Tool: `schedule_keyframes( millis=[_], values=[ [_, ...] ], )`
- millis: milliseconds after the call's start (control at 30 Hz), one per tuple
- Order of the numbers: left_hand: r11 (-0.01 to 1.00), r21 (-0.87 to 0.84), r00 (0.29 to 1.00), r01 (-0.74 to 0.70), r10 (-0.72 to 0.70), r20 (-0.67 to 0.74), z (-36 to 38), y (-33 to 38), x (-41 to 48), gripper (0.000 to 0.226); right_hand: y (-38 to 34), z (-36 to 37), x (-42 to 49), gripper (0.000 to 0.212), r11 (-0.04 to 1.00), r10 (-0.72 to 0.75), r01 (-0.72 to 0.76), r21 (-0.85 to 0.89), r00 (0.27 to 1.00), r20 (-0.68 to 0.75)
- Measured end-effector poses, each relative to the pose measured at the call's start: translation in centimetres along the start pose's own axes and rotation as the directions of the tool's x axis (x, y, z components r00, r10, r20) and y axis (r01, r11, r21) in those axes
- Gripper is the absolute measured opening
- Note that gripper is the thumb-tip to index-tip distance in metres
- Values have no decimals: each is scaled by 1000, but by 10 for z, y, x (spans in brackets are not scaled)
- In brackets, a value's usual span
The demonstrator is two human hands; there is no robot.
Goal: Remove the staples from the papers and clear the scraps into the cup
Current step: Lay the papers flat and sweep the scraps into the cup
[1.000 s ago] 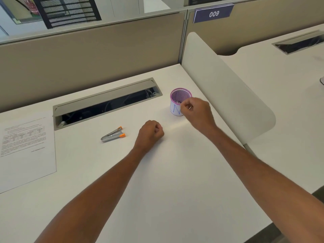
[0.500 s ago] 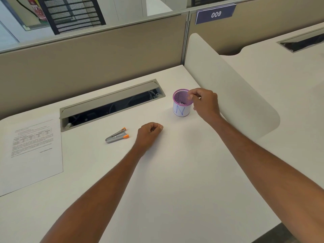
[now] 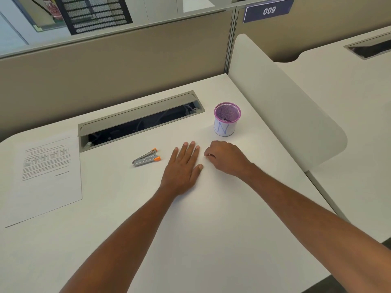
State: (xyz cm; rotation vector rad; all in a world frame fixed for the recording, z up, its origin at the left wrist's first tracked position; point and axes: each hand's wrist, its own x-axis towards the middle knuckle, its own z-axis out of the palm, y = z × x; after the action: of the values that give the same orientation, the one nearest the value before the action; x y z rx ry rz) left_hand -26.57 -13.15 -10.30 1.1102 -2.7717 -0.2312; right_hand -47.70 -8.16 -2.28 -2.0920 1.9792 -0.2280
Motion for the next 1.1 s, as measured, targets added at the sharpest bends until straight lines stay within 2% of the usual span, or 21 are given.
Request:
schedule_keyframes(
  millis=[133,267,433,567,667,733,767,800,867,933,967,1100],
  values=[
    [1000,15,1000,7,-7,-25,1,3,-1,70,-1,1,12,22,972,-56,72,-222,995,80],
    [1000,-6,1000,4,-5,-22,-1,4,-2,70,-6,-3,22,23,917,-115,164,-363,981,154],
    [995,-100,996,7,-15,-85,-2,4,-1,67,-16,-8,27,25,872,-110,184,-453,976,186],
    [971,-234,975,53,-100,-198,-5,4,11,44,-14,-2,27,24,898,-99,156,-412,983,155],
    [961,-259,966,98,-155,-209,-13,5,26,29,-8,6,25,21,966,-45,64,-251,996,80],
    [963,-253,966,91,-147,-212,-19,4,33,24,2,12,19,12,997,61,-61,40,998,6],
    [965,-249,969,83,-137,-206,-22,2,36,23,7,14,15,9,968,142,-131,214,989,-35],
    [965,-251,972,79,-130,-194,-25,0,40,22,12,17,10,8,900,237,-192,391,969,-71],
    [953,-290,977,83,-135,-168,-28,-2,47,23,18,20,-2,7,671,444,-281,687,894,-68],
    [925,-364,974,110,-174,-146,-30,-2,52,24,18,22,-10,6,470,553,-289,834,833,-24],
    [910,-396,970,125,-196,-144,-30,-1,53,24,18,23,-11,5,428,574,-285,858,818,-15],
    [882,-439,954,171,-259,-149,-30,8,55,19,19,21,-7,3,380,601,-282,881,799,-4]
  ],
)
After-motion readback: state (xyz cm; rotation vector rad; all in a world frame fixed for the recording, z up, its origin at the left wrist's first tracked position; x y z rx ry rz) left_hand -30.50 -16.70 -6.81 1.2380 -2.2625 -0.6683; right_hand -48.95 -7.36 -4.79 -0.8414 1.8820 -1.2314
